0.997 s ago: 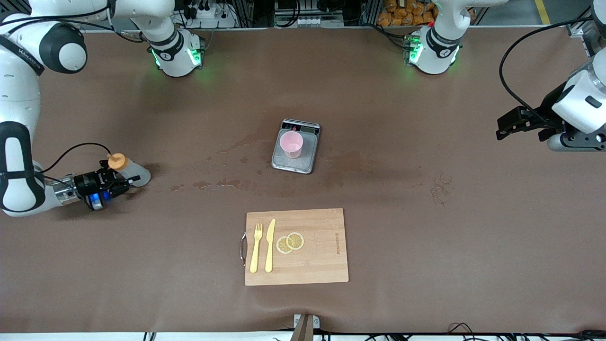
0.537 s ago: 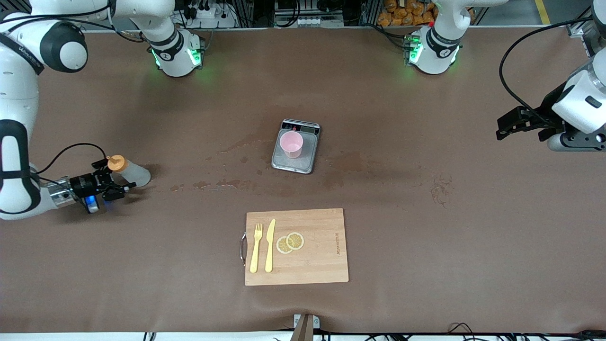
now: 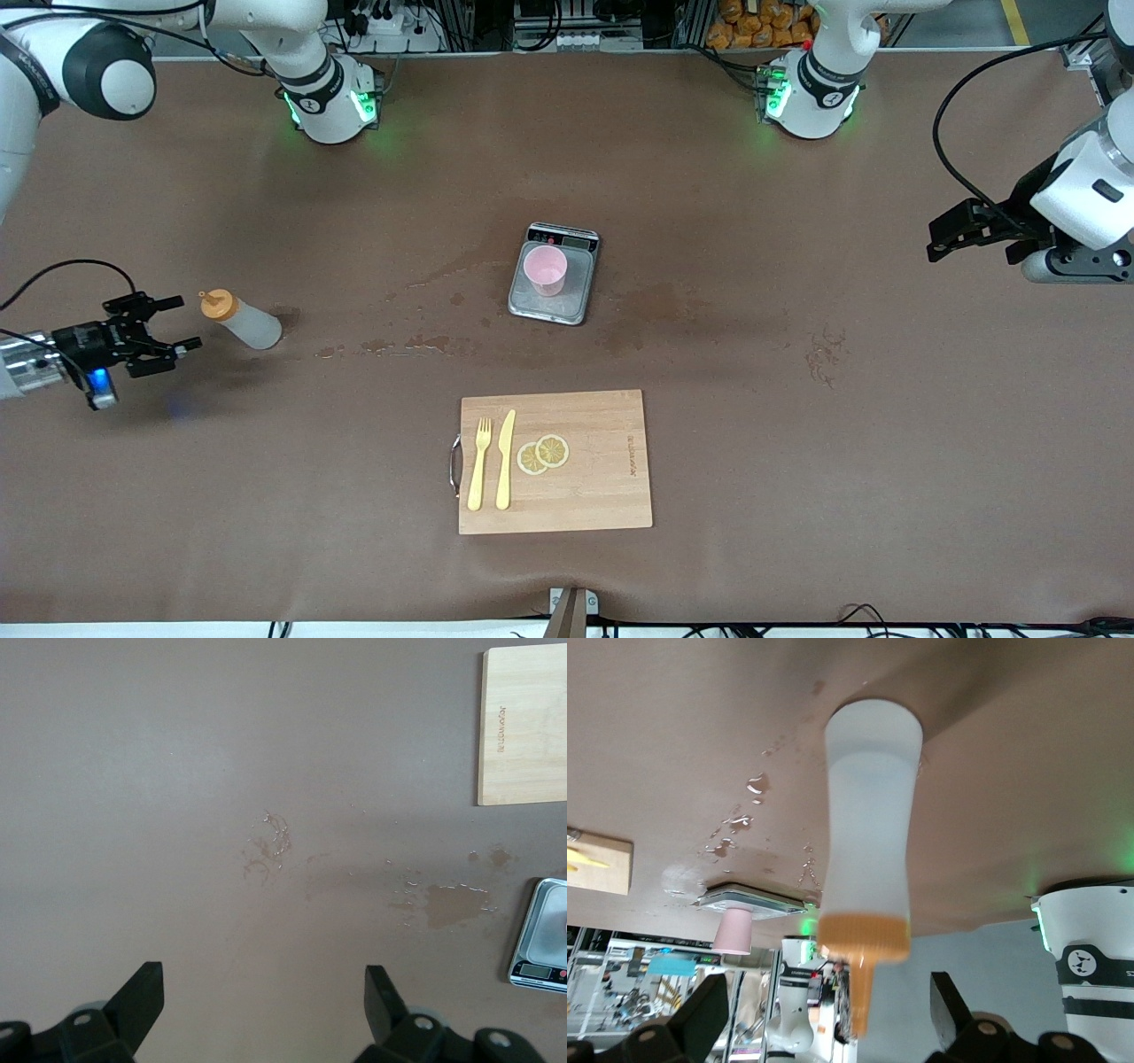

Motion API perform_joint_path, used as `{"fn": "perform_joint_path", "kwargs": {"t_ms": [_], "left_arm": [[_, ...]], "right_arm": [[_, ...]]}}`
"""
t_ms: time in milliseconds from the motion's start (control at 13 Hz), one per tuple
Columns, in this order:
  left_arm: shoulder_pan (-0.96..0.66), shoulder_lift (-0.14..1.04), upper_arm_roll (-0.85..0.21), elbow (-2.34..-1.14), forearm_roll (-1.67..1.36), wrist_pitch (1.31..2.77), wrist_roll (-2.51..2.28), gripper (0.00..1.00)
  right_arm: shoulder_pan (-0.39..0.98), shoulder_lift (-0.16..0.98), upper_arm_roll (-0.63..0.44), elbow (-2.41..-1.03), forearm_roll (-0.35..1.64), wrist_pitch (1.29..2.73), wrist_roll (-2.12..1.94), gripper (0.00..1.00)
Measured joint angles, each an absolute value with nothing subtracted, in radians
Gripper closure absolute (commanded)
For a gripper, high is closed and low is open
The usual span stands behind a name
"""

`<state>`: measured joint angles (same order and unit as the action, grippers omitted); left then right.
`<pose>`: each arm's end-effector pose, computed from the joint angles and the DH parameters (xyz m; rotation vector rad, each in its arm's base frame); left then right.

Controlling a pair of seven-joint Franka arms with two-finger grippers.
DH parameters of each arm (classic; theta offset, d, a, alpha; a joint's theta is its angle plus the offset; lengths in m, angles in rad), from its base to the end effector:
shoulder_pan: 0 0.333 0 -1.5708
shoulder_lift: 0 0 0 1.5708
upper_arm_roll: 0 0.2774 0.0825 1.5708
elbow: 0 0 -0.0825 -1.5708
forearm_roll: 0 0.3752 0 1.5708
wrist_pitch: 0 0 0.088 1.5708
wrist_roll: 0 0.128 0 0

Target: Add sauce to pink cup with both arms

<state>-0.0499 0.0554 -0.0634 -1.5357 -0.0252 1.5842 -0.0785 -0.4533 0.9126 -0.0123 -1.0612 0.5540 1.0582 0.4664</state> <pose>0.5578 -0.0659 0.5518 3.1132 -0.0534 -0.0148 0.5809 -0.1986 0.2389 -2.1010 1.0115 1.1492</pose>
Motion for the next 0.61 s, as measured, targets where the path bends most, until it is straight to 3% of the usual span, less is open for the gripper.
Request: {"fn": "perform_joint_path", "kwargs": {"t_ms": [613], "left_arm": [[-0.049,0.055,-0.063,-1.535,-0.025,1.584,-0.078,0.0]], "right_arm": [[-0.328,0.713,-0.004,-0.997,0.506,1.041,0.467,0.0]]}}
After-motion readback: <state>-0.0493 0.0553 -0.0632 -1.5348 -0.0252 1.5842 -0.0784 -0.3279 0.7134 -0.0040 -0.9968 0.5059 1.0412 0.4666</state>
